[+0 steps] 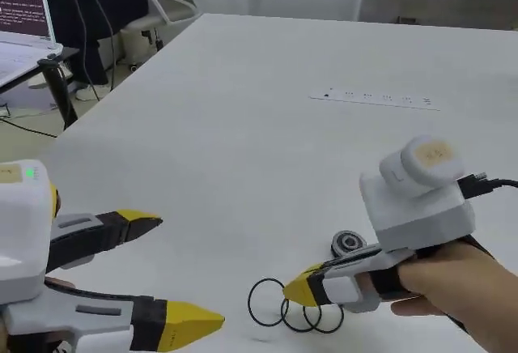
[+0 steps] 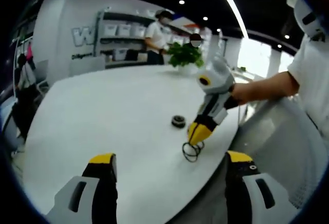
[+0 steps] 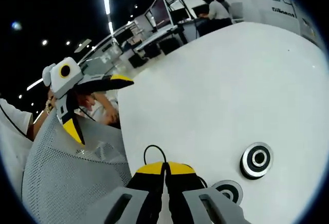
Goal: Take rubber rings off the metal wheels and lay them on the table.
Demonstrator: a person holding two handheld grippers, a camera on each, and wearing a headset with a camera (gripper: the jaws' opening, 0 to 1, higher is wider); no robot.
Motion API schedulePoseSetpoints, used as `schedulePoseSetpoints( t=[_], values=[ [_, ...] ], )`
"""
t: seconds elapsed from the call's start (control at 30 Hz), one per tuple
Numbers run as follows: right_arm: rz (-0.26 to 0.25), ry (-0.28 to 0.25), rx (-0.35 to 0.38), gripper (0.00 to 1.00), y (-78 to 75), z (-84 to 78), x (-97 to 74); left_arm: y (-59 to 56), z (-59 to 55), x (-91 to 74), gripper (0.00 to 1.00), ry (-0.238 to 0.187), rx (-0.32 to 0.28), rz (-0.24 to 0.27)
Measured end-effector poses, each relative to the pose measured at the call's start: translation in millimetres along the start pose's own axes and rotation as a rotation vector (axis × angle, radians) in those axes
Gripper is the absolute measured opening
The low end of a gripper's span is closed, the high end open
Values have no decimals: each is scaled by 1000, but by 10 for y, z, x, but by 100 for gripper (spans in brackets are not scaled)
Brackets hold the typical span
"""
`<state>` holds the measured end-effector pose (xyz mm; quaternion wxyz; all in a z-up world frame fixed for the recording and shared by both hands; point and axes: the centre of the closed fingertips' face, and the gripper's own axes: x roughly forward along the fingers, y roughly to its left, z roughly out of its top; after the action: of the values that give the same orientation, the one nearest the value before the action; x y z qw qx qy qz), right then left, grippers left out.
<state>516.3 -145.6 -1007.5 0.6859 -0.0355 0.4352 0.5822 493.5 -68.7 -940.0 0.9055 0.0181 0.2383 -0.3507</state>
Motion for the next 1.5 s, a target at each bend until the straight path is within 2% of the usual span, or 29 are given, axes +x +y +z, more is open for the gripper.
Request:
schedulePoseSetpoints(
  t=[0.4,0.83,1.27,1.5],
  values=[
    [-36,50,9,0,-72,-122,29,25,-43,-5,87,25,13,9],
    [-41,25,24,0,-93,-101,33,17,-63,3,86,41,26,9],
    [-54,6,-14,4,-95,-35,6,-1,-99,23,85,64,39,0],
    [-42,22,-21,5,-70,-61,20,-3,-106,25,85,70,44,-1]
  ],
)
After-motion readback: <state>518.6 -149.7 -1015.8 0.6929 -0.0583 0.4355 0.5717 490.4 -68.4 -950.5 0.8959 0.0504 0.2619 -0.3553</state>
